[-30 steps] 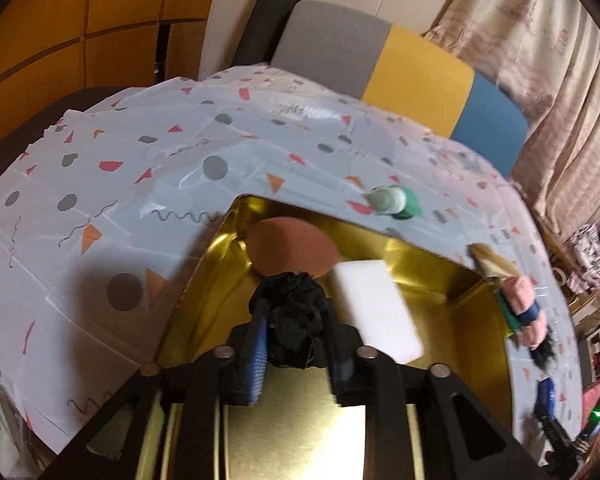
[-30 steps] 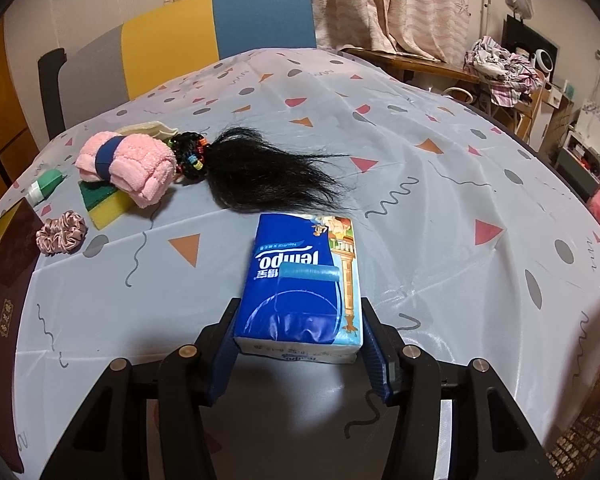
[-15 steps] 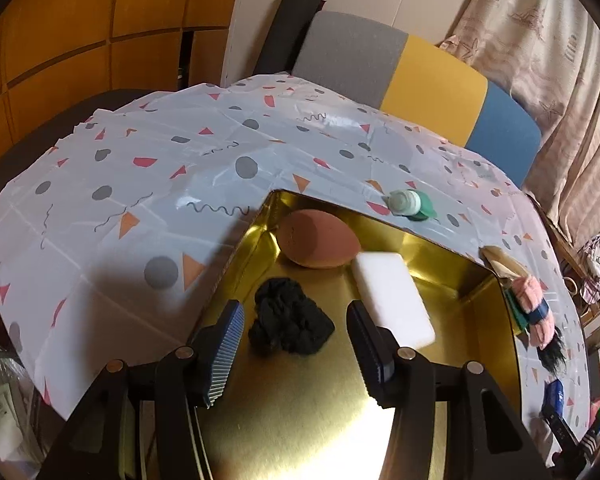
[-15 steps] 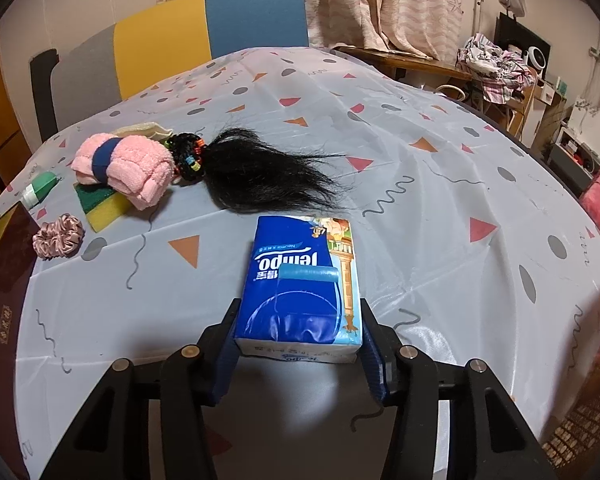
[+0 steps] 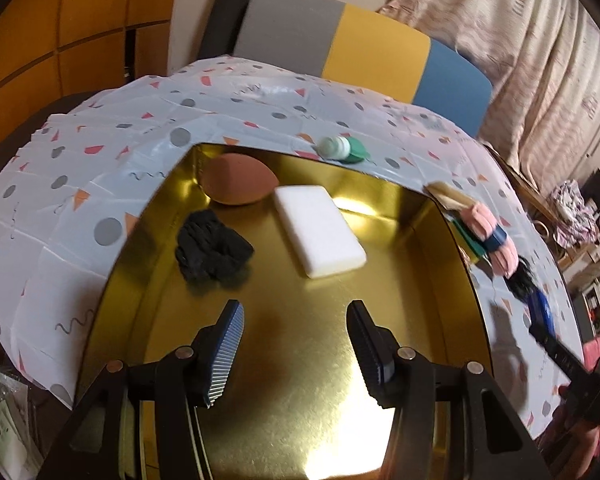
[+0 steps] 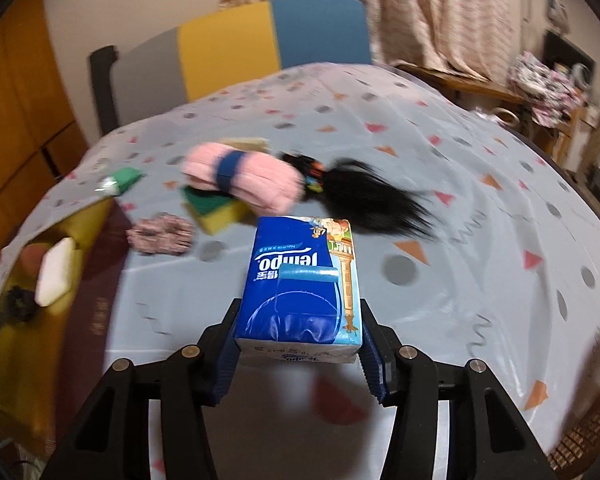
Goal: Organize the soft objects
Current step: 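Carry the tissue pack into the gold tray and open the right tool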
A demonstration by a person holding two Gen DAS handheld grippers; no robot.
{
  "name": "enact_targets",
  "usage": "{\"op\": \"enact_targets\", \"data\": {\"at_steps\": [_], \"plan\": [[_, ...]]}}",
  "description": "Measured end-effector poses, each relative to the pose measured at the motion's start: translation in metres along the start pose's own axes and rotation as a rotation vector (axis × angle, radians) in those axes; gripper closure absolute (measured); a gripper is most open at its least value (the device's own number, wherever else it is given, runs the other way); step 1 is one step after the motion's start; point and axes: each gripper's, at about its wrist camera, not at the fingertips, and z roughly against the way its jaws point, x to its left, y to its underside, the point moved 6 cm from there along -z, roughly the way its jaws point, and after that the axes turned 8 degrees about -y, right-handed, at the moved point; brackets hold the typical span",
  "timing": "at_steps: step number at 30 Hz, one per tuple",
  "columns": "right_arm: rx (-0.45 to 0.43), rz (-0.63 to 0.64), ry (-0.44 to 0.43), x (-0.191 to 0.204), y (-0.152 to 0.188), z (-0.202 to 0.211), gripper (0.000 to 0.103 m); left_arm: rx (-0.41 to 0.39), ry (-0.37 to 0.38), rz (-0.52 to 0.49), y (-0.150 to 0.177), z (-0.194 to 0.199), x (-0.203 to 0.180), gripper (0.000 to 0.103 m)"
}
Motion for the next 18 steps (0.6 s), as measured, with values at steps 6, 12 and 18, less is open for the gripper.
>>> {"op": "enact_targets", "data": {"at_steps": [6, 12, 18], "plan": [[-0.007, 0.113, -0.120, 0.066, -0.019, 0.005, 0.050, 0.027, -0.003, -0.019, 0.008, 0.000, -0.004, 0.049], [0.029, 0.241, -0.207, 0.134, -0.028, -0.008, 0.050, 0.047, -0.001, -0.008, 0.011, 0.000, 0.001, 0.049], [0.084, 0.345, -0.245, 0.180, -0.030, -0.028, 0.050, 0.053, -0.009, 0.005, 0.011, 0.000, 0.007, 0.049]]}}
